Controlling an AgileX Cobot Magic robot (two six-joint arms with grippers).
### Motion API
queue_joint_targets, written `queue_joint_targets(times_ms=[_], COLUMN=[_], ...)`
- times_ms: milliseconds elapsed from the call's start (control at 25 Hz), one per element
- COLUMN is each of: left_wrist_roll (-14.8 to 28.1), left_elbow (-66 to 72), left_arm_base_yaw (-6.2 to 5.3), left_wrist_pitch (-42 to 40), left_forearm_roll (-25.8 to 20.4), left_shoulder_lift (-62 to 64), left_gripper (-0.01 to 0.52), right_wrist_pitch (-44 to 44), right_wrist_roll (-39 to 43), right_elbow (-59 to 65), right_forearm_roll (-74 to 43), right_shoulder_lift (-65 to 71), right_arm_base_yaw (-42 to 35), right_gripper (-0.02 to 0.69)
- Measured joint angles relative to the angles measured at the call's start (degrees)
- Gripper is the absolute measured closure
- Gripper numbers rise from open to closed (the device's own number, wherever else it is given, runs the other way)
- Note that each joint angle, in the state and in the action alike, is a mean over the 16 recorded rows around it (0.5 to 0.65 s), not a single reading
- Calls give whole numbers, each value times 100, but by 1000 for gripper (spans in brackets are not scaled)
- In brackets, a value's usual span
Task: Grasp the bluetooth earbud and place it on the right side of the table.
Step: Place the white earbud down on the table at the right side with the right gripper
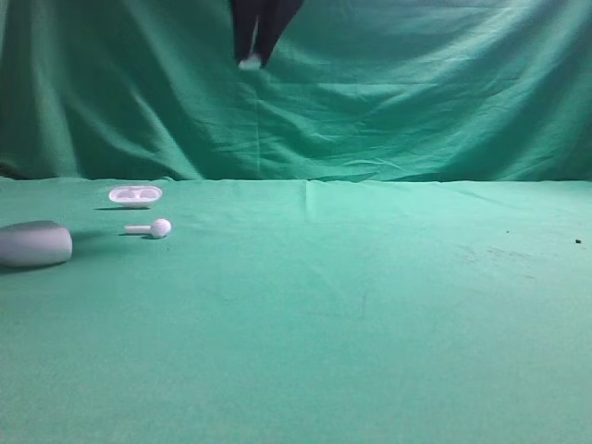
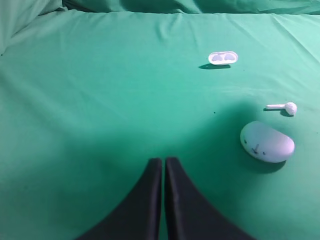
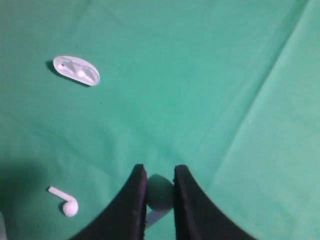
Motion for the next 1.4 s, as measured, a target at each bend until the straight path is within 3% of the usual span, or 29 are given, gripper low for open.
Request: queue_joint_targets(times_ms=[320,720,960,1160,1400], left_wrist_roll=[0,0,0,0,0], left_elbow=[0,0,0,0,0], left_arm_base_yaw=[0,0,0,0,0], left_wrist_pitch=[0,0,0,0,0], left_forearm_roll=[0,0,0,0,0], left_shoulder_lift=[0,0,0,0,0], left_gripper=[514,514,514,514,514], right_wrist_pitch=[-603,-2713,-3769,-4161,-4148], right_wrist_roll=[40,112,116,116,116], right_elbow=[2667,5360,5953,6002,5892], right_forearm_roll=[-39,-79,-198,-336,-437], right_shoulder_lift=[-1461,-2028,-1695,-1408,-1282], right_arm_base_yaw=[-843,-1241,-1249,-1249,-1249], right_gripper=[565,565,565,553,434])
